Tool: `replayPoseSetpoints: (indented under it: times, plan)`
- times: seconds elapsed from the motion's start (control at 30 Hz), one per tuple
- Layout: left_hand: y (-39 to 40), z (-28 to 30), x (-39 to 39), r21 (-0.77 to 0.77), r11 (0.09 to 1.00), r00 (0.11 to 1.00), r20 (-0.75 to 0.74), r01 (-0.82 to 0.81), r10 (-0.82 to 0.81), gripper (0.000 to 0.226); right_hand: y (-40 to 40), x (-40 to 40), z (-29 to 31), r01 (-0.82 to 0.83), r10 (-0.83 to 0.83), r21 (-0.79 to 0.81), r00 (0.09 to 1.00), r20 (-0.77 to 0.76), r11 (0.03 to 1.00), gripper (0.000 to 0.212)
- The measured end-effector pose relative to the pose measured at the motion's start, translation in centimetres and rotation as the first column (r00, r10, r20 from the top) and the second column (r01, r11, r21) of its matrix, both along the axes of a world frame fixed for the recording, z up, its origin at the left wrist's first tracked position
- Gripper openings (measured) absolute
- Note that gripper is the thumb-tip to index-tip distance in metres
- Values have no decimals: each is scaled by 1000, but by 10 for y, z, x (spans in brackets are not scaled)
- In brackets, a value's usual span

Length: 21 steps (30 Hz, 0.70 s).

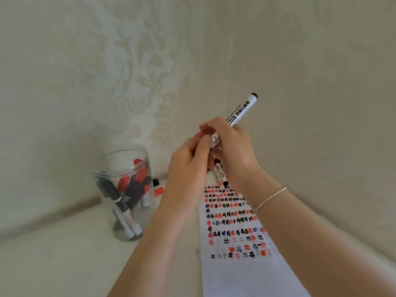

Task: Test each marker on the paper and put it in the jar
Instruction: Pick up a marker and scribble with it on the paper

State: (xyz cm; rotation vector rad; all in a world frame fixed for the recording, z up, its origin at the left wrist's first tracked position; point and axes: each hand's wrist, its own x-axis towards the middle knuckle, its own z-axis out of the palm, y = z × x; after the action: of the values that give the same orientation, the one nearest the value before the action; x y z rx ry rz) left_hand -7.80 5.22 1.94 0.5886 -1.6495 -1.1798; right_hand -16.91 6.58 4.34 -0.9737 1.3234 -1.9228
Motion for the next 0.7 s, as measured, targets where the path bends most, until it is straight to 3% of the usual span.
replayPoseSetpoints:
  times: [0.07, 0.17, 0.23, 0.27, 0.37, 0.43, 0.5, 0.57, 0.63, 0.7]
  plan:
    - [-21, 20, 23, -151, 972, 984, -51, -179, 173, 9, -12, 5, 12, 25, -20, -36, 992, 128, 999, 12]
    - [-48, 42, 62, -198, 929, 947, -134, -314, 292, 11, -31, 12, 21, 9, 41, -121, 912, 409, 993, 32]
    - [-62, 49, 84, -156, 922, 925, -200, -355, 322, 11, -41, 14, 21, -42, 94, -127, 892, 442, 991, 45]
    - [-68, 51, 92, -136, 917, 915, -216, -374, 341, 10, -44, 16, 19, -105, 131, -85, 903, 410, 991, 40]
    - [-82, 53, 105, -114, 897, 890, -230, -426, 394, 10, -49, 21, 2, -400, 341, 183, 896, 284, 898, 7]
    - [-88, 51, 109, -155, 861, 865, -227, -485, 447, 13, -54, 20, -14, -412, 377, 378, 911, 165, 829, 6]
    - [-89, 48, 108, -269, 787, 832, -181, -555, 524, 26, -67, 10, -33, -119, 202, 495, 972, -117, 861, 6]
    - [-86, 43, 105, -386, 708, 798, -153, -591, 583, 35, -80, -4, -53, 212, 7, 459, 903, -430, 863, 7]
    - [-83, 40, 101, -457, 642, 778, -225, -616, 586, 33, -87, -9, -72, 307, 63, 481, 790, -610, 821, 9]
    - [-81, 38, 97, -430, 604, 741, -360, -671, 567, 30, -91, -6, -93, 275, 239, 546, 684, -689, 791, 21]
